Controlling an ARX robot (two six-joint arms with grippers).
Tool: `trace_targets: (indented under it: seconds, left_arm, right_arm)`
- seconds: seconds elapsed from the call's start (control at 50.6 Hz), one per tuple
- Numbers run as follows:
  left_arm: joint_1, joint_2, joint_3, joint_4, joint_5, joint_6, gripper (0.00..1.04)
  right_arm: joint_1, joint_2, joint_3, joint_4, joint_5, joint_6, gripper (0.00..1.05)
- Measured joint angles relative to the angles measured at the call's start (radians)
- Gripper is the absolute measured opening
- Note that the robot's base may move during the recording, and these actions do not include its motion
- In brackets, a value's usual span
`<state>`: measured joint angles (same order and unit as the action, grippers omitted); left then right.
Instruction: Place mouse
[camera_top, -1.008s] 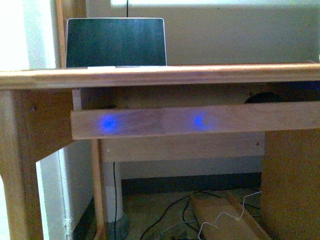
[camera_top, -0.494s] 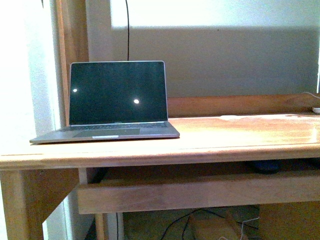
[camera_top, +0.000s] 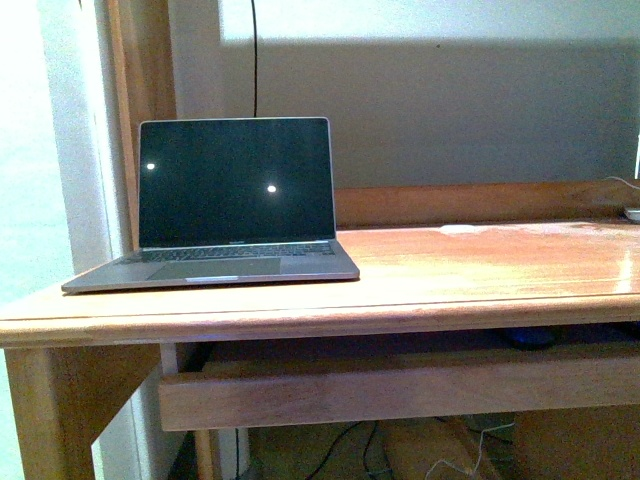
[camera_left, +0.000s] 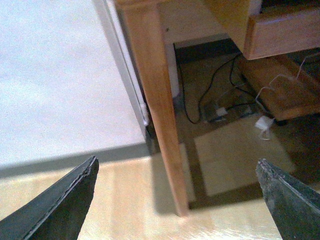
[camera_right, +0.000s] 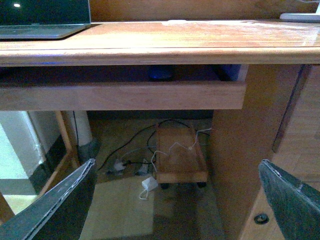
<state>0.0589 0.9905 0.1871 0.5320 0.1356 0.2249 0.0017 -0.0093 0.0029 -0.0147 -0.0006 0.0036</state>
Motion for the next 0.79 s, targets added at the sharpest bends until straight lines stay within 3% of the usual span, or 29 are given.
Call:
trace_targets:
  seconds: [0.079,0.138,0.277,0.534,0.791]
  left_arm:
    - [-0.033,0.273,0.029,0.317,0.037,0.289,0.97]
    - [-0.047,0.412,0.063,0.466,0.067,0.437,0.97]
    - [-0.084,0.674,0.172,0.671,0.154,0.747,0.97]
    - [-0.132,0.869,0.353,0.694,0.273,0.969,0.97]
    - [-0.177,1.022,0.523,0.682,0.373,1.012,0.97]
  right_arm:
    - [0.0,0.0,0.0,0.0,0.0,0.0,0.97]
    - [0.0,0.0,0.0,0.0,0.0,0.0,0.97]
    - [0.0,0.0,0.0,0.0,0.0,0.0,0.97]
    - [0.0,0.0,0.0,0.0,0.0,0.0,0.97]
    - [0.0,0.0,0.0,0.0,0.0,0.0,0.97]
